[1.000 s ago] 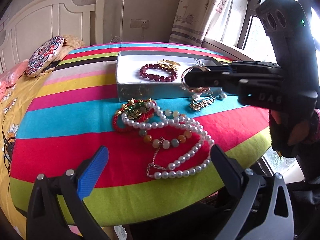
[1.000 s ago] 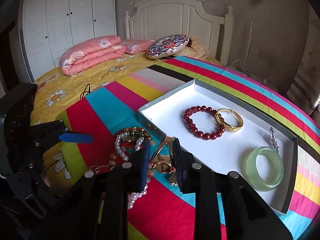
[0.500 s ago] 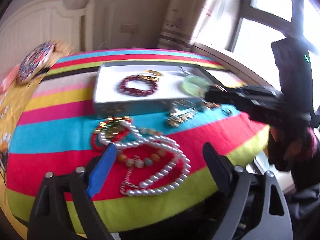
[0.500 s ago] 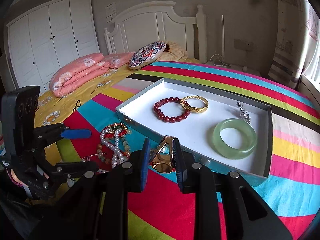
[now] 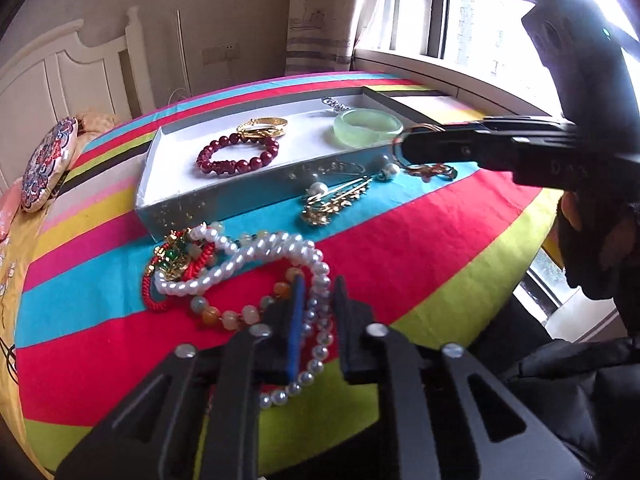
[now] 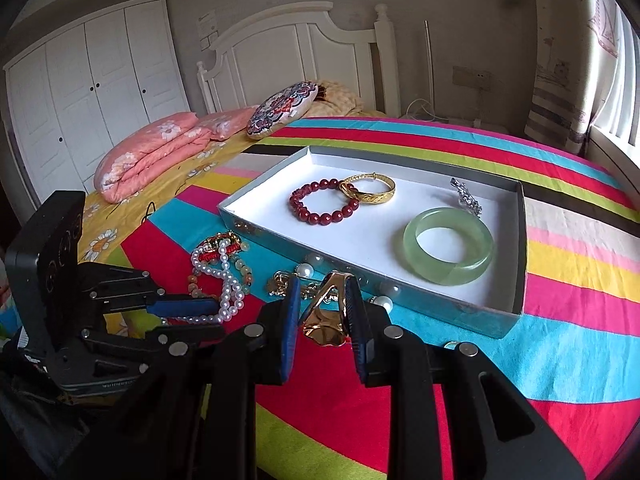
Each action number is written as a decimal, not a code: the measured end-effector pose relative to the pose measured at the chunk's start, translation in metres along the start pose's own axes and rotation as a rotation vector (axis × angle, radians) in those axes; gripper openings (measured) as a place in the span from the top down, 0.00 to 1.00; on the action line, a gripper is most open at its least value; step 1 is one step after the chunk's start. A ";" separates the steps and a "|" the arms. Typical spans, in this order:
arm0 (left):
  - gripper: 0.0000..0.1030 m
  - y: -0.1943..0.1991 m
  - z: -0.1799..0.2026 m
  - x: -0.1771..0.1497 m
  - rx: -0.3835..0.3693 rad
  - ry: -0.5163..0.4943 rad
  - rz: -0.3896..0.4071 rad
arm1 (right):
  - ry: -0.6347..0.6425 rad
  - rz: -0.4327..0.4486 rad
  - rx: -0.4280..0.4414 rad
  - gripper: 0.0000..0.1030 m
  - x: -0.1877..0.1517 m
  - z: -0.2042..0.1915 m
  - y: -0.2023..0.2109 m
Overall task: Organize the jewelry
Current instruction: 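Grasp the pearl necklace with the left gripper while the right holds the gold piece, then lower the pearl necklace into the tray with the left while the right carries the gold piece over it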
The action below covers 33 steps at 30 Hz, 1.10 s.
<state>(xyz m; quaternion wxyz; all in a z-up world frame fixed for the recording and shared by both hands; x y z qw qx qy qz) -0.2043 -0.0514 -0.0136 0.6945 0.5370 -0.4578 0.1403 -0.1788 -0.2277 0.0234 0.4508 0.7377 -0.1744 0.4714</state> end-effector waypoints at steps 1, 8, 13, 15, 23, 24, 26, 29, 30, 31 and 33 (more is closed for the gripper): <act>0.93 -0.001 -0.003 0.001 0.002 -0.001 -0.006 | 0.000 0.001 0.001 0.77 -0.001 0.000 0.000; 0.93 0.025 -0.016 0.021 -0.028 0.075 0.106 | -0.008 0.010 -0.004 0.77 -0.003 0.000 0.007; 0.93 0.065 -0.038 0.055 -0.031 0.142 0.237 | -0.021 0.066 0.002 0.77 0.005 0.001 0.021; 0.93 0.079 -0.047 0.068 -0.034 0.162 0.282 | -0.021 0.094 0.004 0.77 0.009 0.000 0.029; 0.93 0.108 -0.044 0.101 0.013 0.095 0.378 | -0.003 0.138 -0.013 0.77 0.023 -0.001 0.050; 0.93 0.112 -0.043 0.105 0.010 0.090 0.387 | -0.004 0.142 -0.016 0.77 0.023 0.000 0.051; 0.93 0.119 -0.040 0.113 0.009 0.072 0.402 | -0.006 0.149 -0.018 0.77 0.024 0.001 0.054; 0.93 0.123 -0.036 0.123 0.003 0.051 0.415 | -0.010 0.154 -0.021 0.77 0.026 0.003 0.055; 0.93 0.121 -0.034 0.126 0.002 0.041 0.414 | -0.012 0.150 -0.018 0.77 0.026 0.004 0.053; 0.93 0.118 -0.032 0.128 0.000 0.033 0.412 | -0.014 0.144 -0.021 0.77 0.026 0.006 0.051; 0.93 0.109 -0.030 0.134 -0.011 0.027 0.403 | -0.014 0.130 -0.034 0.77 0.027 0.009 0.044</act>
Point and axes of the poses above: each gripper's, at about its wrist camera, not at the fingertips, and y roughly against the way its jaws point, z to its right, x to its top, the point moved 1 cm from there along -y, roughly the way its jaws point, and after that the axes turned 7 degrees about z, right-handed, at the moved point
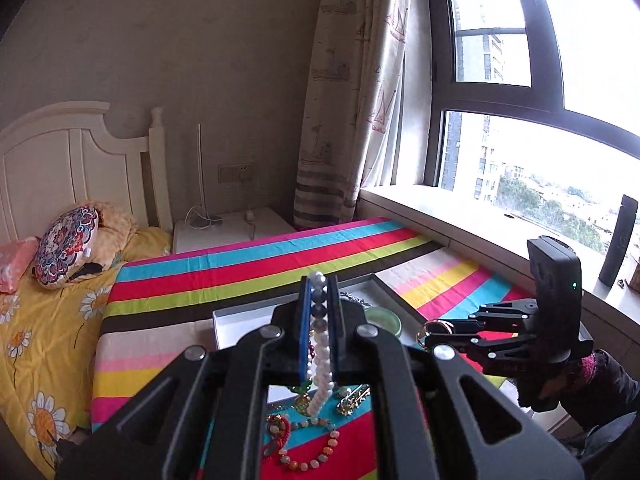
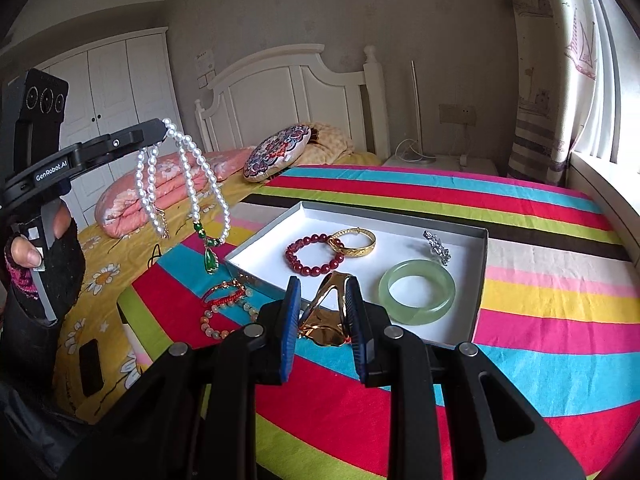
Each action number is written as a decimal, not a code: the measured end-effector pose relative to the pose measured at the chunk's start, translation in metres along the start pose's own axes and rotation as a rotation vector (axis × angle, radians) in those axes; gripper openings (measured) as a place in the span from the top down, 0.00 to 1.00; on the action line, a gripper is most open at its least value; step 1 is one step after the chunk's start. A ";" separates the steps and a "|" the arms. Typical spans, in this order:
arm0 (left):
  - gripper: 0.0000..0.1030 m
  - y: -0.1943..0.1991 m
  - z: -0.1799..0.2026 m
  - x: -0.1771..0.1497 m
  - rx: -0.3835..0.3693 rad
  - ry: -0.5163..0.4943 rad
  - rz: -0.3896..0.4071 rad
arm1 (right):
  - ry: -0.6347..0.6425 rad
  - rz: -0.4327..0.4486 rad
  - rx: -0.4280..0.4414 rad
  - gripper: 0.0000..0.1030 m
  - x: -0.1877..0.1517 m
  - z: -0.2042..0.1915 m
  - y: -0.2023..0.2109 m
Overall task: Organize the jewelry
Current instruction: 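Lower the pearl necklace into the tray with the left while the right carries the gold piece over it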
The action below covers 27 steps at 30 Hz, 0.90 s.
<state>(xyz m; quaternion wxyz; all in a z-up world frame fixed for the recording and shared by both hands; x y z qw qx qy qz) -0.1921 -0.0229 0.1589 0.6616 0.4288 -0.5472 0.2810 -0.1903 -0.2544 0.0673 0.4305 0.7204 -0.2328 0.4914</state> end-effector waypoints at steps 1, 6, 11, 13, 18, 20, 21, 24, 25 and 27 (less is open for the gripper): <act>0.93 -0.006 0.001 0.001 -0.006 0.003 -0.005 | 0.000 -0.006 -0.008 0.77 0.000 0.002 -0.004; 0.93 -0.030 0.005 0.008 -0.028 0.007 -0.011 | 0.006 -0.008 -0.029 0.77 0.009 0.008 -0.019; 0.93 -0.055 0.010 0.012 -0.040 -0.004 -0.031 | 0.020 -0.019 -0.049 0.77 0.021 0.013 -0.043; 0.93 -0.067 0.013 0.012 -0.037 -0.009 -0.039 | 0.019 -0.031 -0.054 0.77 0.025 0.019 -0.055; 0.93 -0.097 0.012 0.004 -0.038 0.026 -0.064 | -0.025 -0.090 -0.081 0.77 0.036 0.043 -0.098; 0.93 -0.107 0.007 -0.004 -0.047 0.065 -0.078 | -0.028 -0.114 -0.096 0.77 0.039 0.050 -0.115; 0.93 -0.113 0.004 -0.006 -0.053 0.086 -0.085 | -0.020 -0.128 -0.104 0.77 0.040 0.052 -0.123; 0.93 -0.128 0.002 -0.014 -0.060 0.124 -0.099 | -0.003 -0.168 -0.130 0.77 0.041 0.057 -0.147; 0.93 -0.132 0.002 -0.015 -0.067 0.131 -0.104 | 0.001 -0.179 -0.134 0.77 0.041 0.058 -0.154; 0.93 -0.141 0.005 -0.020 -0.074 0.130 -0.122 | 0.008 -0.195 -0.142 0.77 0.040 0.059 -0.164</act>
Point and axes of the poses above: each gripper's, at about its wrist camera, not at the fingertips, and y roughly against the way its jaws point, z to its right, x to its top, the point moved 1 cm from there along -y, roughly the way its jaws point, and after that the axes turned 7 degrees about z, right-handed, at the moved point
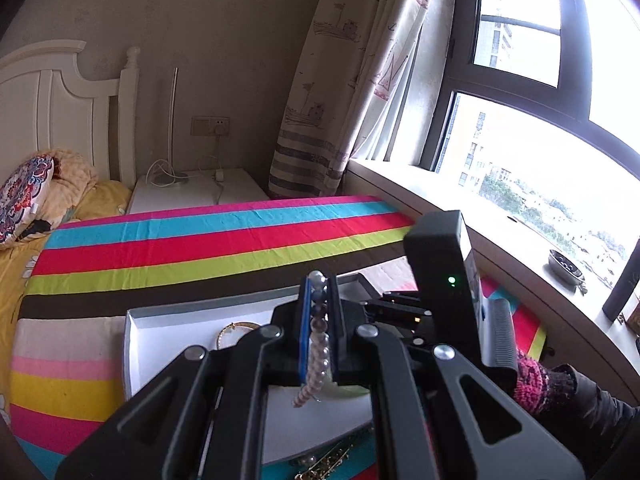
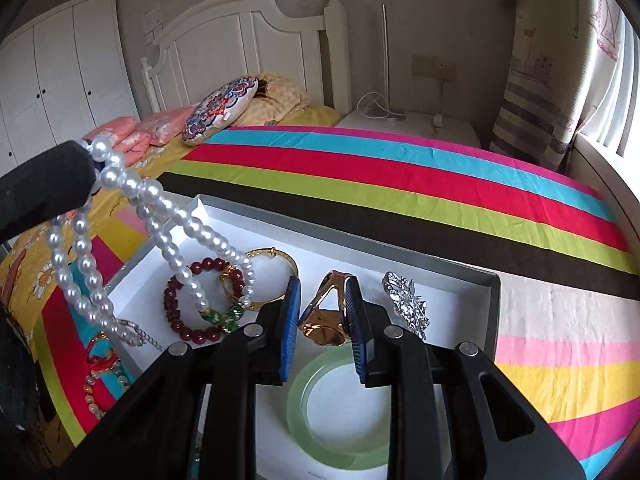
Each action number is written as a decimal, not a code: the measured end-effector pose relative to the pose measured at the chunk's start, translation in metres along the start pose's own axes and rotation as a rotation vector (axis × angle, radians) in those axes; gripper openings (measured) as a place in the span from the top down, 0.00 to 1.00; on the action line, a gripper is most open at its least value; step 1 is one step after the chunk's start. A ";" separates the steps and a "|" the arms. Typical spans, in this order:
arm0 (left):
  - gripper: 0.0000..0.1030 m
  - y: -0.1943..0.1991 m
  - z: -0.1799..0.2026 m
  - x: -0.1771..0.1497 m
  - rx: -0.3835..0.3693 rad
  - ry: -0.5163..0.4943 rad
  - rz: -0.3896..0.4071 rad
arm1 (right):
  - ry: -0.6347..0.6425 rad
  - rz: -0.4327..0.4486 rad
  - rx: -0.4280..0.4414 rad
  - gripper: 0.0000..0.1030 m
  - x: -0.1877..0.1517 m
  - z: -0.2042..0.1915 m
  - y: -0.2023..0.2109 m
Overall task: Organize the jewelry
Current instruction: 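Lower the pearl necklace into the tray with the left while the right carries the gold piece over it, then withdraw both open grippers from the tray toward the loose jewelry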
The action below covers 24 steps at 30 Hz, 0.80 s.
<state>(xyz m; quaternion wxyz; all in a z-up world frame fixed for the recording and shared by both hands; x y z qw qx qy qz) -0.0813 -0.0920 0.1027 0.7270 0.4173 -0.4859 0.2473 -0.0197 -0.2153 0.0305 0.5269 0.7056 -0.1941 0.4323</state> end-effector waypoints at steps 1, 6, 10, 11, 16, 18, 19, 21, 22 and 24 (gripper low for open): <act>0.93 -0.005 0.001 -0.003 0.000 -0.001 -0.011 | 0.006 -0.008 -0.008 0.77 0.001 -0.001 -0.005; 0.93 -0.026 -0.011 -0.026 0.055 0.022 -0.075 | 0.001 -0.060 -0.060 0.76 0.003 0.005 -0.022; 0.70 -0.036 -0.030 -0.040 0.121 0.047 -0.127 | -0.024 -0.044 -0.049 0.70 0.004 0.011 -0.017; 0.49 -0.037 -0.035 -0.042 0.140 0.056 -0.133 | -0.029 -0.038 -0.053 0.63 0.004 0.013 -0.014; 0.23 -0.012 -0.049 -0.034 0.216 0.050 -0.094 | -0.045 0.040 -0.033 0.50 0.005 0.015 0.018; 0.08 0.005 -0.051 -0.030 0.286 0.022 -0.071 | -0.054 0.075 -0.014 0.50 0.005 0.015 0.036; 0.02 0.014 -0.051 -0.028 0.326 0.006 -0.054 | -0.057 0.095 -0.002 0.50 0.003 0.015 0.045; 0.02 0.033 -0.055 -0.028 0.387 -0.015 -0.026 | -0.046 0.127 0.024 0.45 -0.003 0.012 0.063; 0.02 0.042 -0.057 -0.028 0.402 -0.015 -0.026 | -0.034 0.136 0.036 0.42 -0.008 0.009 0.071; 0.02 0.060 -0.063 -0.035 0.431 -0.001 -0.030 | -0.001 0.142 0.075 0.36 -0.019 0.001 0.083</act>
Point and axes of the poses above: each gripper's, at about its wrist camera, not at the fingertips, and y roughly against the way its jaws point, z to its right, x to its top, the point moved 1 cm from there along -y, roughly the way its jaws point, and after that the axes turned 7 degrees about z, right-handed, at the moved point
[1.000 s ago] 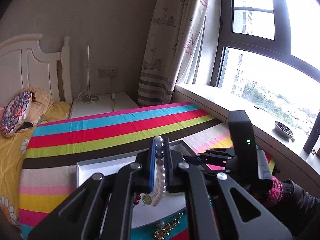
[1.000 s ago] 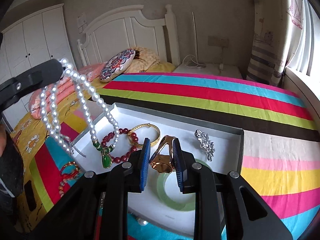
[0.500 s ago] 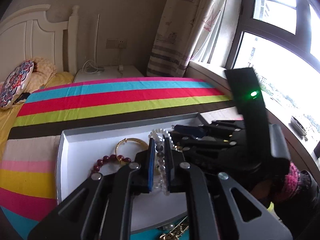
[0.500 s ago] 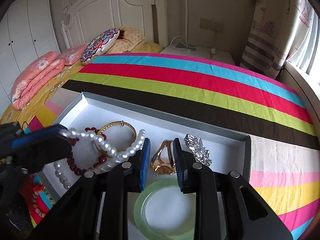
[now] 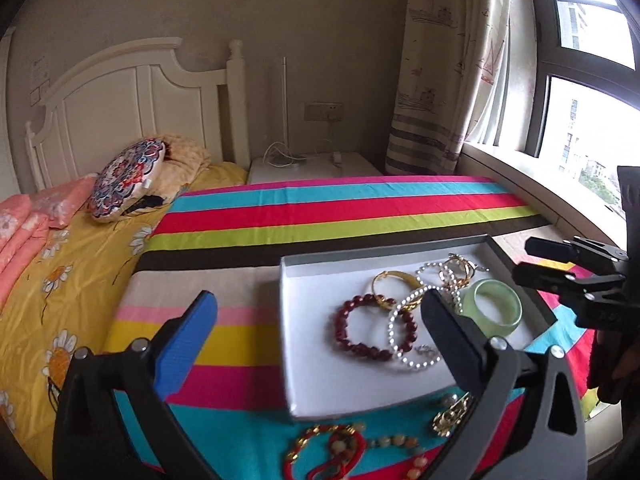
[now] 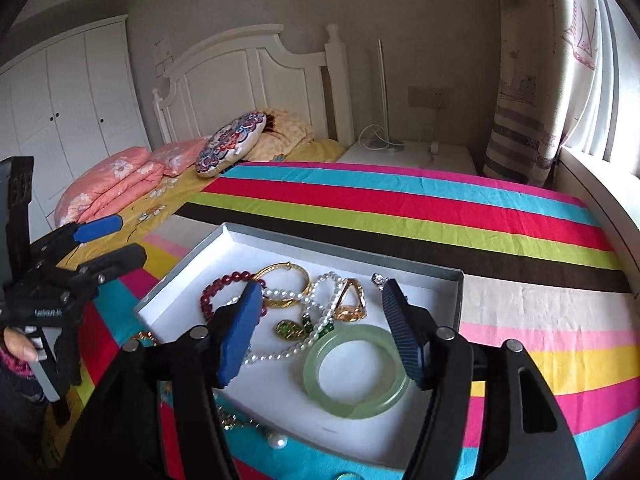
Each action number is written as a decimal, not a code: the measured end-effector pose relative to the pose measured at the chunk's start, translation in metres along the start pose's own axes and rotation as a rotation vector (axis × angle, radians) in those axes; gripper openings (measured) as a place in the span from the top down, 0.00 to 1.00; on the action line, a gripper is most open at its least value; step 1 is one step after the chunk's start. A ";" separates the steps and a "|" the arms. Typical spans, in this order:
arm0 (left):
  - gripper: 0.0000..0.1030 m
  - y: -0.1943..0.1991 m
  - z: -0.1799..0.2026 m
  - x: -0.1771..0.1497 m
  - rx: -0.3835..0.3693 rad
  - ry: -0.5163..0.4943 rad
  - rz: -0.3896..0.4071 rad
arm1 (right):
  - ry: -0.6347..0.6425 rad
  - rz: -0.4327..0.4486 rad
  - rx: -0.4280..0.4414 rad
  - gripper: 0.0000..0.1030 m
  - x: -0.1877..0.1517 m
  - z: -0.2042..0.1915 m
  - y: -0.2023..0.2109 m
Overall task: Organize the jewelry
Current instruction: 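Withdraw both open grippers from the tray toward the loose jewelry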
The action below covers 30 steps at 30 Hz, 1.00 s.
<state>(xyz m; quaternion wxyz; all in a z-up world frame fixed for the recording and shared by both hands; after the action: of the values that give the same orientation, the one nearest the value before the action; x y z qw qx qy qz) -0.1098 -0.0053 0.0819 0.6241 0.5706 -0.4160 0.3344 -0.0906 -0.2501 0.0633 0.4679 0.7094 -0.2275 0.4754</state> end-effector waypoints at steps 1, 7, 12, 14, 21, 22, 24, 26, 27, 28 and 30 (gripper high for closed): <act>0.02 0.007 -0.006 -0.005 0.014 0.010 -0.004 | 0.020 -0.008 0.034 0.36 -0.006 -0.006 0.005; 0.02 0.033 -0.032 -0.048 0.052 0.045 -0.076 | 0.181 -0.149 0.252 0.36 -0.046 -0.052 0.009; 0.02 0.050 -0.038 -0.079 0.045 0.017 -0.125 | 0.272 -0.235 0.316 0.36 -0.066 -0.078 -0.002; 0.02 0.056 -0.035 -0.086 0.040 -0.006 -0.129 | 0.284 -0.262 0.336 0.36 -0.066 -0.082 -0.008; 0.02 0.062 -0.022 -0.097 0.013 -0.069 -0.118 | 0.306 -0.361 0.366 0.39 -0.065 -0.082 -0.033; 0.02 0.061 -0.021 -0.097 0.005 -0.066 -0.120 | 0.312 -0.374 0.358 0.39 -0.065 -0.082 -0.033; 0.02 0.059 -0.020 -0.098 -0.002 -0.059 -0.127 | 0.321 -0.400 0.364 0.40 -0.067 -0.083 -0.029; 0.02 0.057 -0.019 -0.101 -0.002 -0.057 -0.136 | 0.328 -0.411 0.401 0.41 -0.071 -0.085 -0.019; 0.02 0.057 -0.018 -0.102 -0.003 -0.057 -0.139 | 0.330 -0.416 0.425 0.42 -0.074 -0.086 -0.012; 0.02 0.056 -0.018 -0.103 -0.005 -0.055 -0.143 | 0.328 -0.414 0.453 0.42 -0.076 -0.088 -0.005; 0.02 0.055 -0.018 -0.105 -0.011 -0.053 -0.150 | 0.313 -0.392 0.475 0.42 -0.078 -0.089 0.005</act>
<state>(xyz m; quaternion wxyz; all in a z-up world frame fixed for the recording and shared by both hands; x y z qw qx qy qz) -0.2012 0.0252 0.0109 0.6392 0.6053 -0.3906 0.2692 -0.1702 -0.1834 0.0058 0.4013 0.7473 0.1049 0.5191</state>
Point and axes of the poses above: each gripper's, at about its wrist camera, not at the fingertips, and y roughly against the way its jaws point, z to its right, x to its top, the point moved 1 cm from there along -y, roughly the way its jaws point, and after that the axes turned 7 degrees about z, right-handed, at the moved point
